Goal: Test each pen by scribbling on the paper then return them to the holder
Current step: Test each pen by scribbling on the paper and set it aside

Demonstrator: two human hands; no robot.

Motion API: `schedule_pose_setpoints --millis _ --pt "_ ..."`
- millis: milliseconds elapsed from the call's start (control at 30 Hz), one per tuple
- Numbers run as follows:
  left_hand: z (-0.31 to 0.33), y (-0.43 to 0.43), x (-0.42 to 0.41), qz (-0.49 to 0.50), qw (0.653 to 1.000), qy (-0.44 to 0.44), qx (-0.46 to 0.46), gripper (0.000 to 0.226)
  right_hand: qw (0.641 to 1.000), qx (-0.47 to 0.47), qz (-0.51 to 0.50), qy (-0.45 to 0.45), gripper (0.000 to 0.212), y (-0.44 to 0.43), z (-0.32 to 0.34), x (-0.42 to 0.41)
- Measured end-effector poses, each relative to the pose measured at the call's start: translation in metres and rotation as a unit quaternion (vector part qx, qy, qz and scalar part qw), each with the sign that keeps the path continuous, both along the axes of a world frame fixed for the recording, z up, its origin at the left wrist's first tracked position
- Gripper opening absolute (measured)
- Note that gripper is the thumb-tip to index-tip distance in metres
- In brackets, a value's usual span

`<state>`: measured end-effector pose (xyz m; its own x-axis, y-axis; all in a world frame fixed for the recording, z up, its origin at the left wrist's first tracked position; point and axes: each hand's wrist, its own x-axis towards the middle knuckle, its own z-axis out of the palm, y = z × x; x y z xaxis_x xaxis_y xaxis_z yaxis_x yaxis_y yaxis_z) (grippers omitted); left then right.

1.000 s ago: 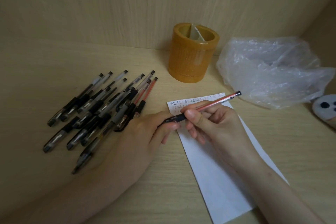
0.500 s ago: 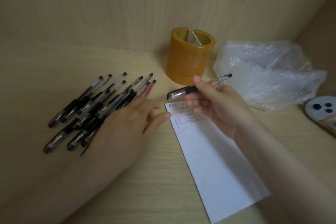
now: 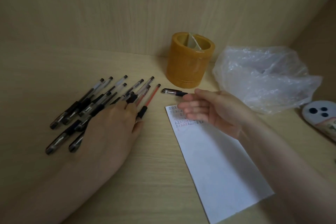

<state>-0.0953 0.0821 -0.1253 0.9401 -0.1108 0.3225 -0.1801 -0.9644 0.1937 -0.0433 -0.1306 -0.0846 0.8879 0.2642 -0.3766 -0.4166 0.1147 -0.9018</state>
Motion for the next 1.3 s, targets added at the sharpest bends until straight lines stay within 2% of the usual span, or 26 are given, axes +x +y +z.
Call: schedule_pose_setpoints --millis 133,233,333,400,467,500,667,900,1067,1200,1300 --pt "0.009 0.001 -0.002 -0.004 0.999 -0.02 -0.037 0.009 1.0 -0.014 0.024 -0.013 0.035 0.007 -0.002 -0.018" --pt "0.02 0.001 -0.003 -0.058 0.992 -0.063 -0.093 0.013 0.998 -0.013 0.061 -0.031 0.044 0.016 -0.002 -0.028" --pt "0.021 -0.006 -0.007 -0.149 0.976 -0.031 -0.153 0.02 0.994 -0.012 0.074 -0.079 0.057 0.024 -0.007 -0.032" --pt "0.014 -0.013 -0.011 -0.177 0.966 0.002 -0.191 0.02 0.99 -0.031 0.06 -0.121 0.044 0.026 -0.009 -0.033" --pt "0.008 -0.018 -0.014 -0.165 0.954 0.036 -0.247 0.019 0.984 -0.052 0.044 -0.162 0.018 0.026 -0.013 -0.036" --pt "0.007 -0.021 -0.014 -0.156 0.948 0.056 -0.271 0.019 0.982 -0.054 0.035 -0.178 0.017 0.025 -0.016 -0.037" --pt "0.01 -0.033 -0.016 -0.191 0.929 0.104 -0.299 0.018 0.972 -0.061 0.012 -0.229 0.019 0.021 -0.018 -0.046" --pt "0.017 -0.039 -0.021 -0.197 0.915 0.132 -0.326 0.017 0.973 -0.017 0.026 -0.229 0.02 0.02 -0.017 -0.048" --pt "0.018 -0.042 -0.024 -0.172 0.9 0.133 -0.377 0.03 0.972 0.029 0.044 -0.228 0.019 0.018 -0.021 -0.046" --pt "0.016 -0.041 -0.023 -0.17 0.884 0.15 -0.409 0.031 0.97 0.022 0.061 -0.232 0.022 0.015 -0.024 -0.044" --pt "0.015 -0.04 -0.022 -0.162 0.874 0.164 -0.427 0.043 0.966 -0.002 0.058 -0.253 0.023 0.013 -0.023 -0.044"
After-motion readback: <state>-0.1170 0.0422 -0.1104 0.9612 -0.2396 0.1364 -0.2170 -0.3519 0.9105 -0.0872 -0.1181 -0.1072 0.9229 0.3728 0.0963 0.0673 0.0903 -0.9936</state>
